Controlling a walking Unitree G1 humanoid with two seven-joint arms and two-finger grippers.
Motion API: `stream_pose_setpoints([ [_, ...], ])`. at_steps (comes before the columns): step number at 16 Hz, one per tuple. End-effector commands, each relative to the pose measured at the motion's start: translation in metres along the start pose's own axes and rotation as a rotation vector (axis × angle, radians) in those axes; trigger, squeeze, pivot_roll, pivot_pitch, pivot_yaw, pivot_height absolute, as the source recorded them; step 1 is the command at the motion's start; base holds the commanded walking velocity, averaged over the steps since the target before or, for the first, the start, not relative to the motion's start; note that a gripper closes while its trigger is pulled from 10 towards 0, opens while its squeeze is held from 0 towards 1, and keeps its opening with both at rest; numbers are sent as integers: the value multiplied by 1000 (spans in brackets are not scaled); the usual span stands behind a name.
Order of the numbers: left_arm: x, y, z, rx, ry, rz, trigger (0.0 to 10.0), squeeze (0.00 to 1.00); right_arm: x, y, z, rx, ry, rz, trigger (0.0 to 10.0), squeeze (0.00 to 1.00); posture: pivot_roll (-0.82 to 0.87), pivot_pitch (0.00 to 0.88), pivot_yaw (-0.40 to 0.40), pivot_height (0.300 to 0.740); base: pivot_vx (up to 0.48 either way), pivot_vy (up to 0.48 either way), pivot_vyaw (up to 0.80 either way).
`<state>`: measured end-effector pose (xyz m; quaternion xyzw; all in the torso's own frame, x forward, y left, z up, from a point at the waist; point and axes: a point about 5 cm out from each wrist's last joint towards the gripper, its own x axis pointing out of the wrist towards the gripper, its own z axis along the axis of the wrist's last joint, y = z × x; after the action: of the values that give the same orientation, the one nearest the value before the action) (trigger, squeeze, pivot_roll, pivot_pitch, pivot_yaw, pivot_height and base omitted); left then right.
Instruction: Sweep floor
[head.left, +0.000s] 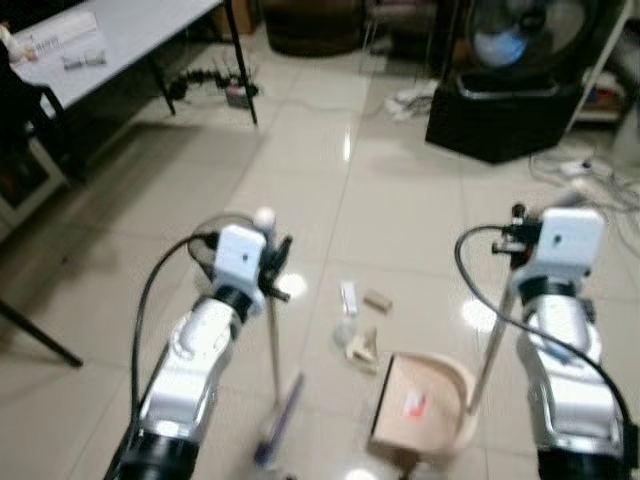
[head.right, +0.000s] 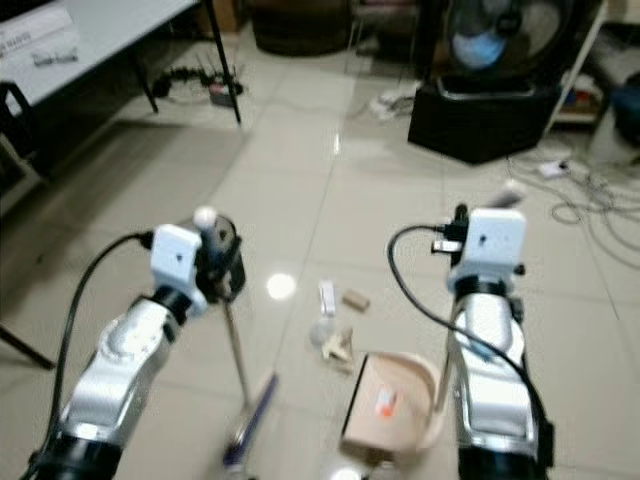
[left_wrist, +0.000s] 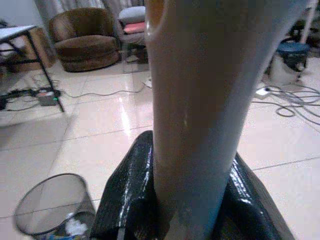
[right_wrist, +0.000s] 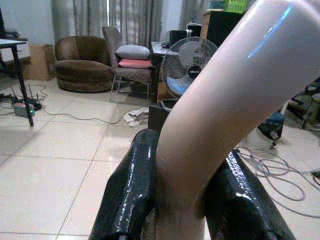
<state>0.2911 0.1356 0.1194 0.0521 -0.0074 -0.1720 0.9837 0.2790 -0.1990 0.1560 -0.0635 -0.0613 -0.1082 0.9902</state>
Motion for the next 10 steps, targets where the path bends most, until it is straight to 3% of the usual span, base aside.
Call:
stream_pose_setpoints([
  [1,0,8,9,32,-43,37,10000,0,1,5,5,39,-16,9,10000,0,-29,58,71,740,0,0,0],
  [3,2,9,12,37,-71,50,10000,0,0,4,2,41,-7,0,10000,0,-29,58,71,740,0,0,-400],
  [6,4,8,14,46,-87,47,10000,0,-1,2,0,42,1,-7,10000,0,-29,60,71,740,364,0,-800],
  [10,4,8,13,46,-90,49,10000,0,-2,3,-2,40,5,-4,10000,0,-30,59,72,740,397,0,0],
])
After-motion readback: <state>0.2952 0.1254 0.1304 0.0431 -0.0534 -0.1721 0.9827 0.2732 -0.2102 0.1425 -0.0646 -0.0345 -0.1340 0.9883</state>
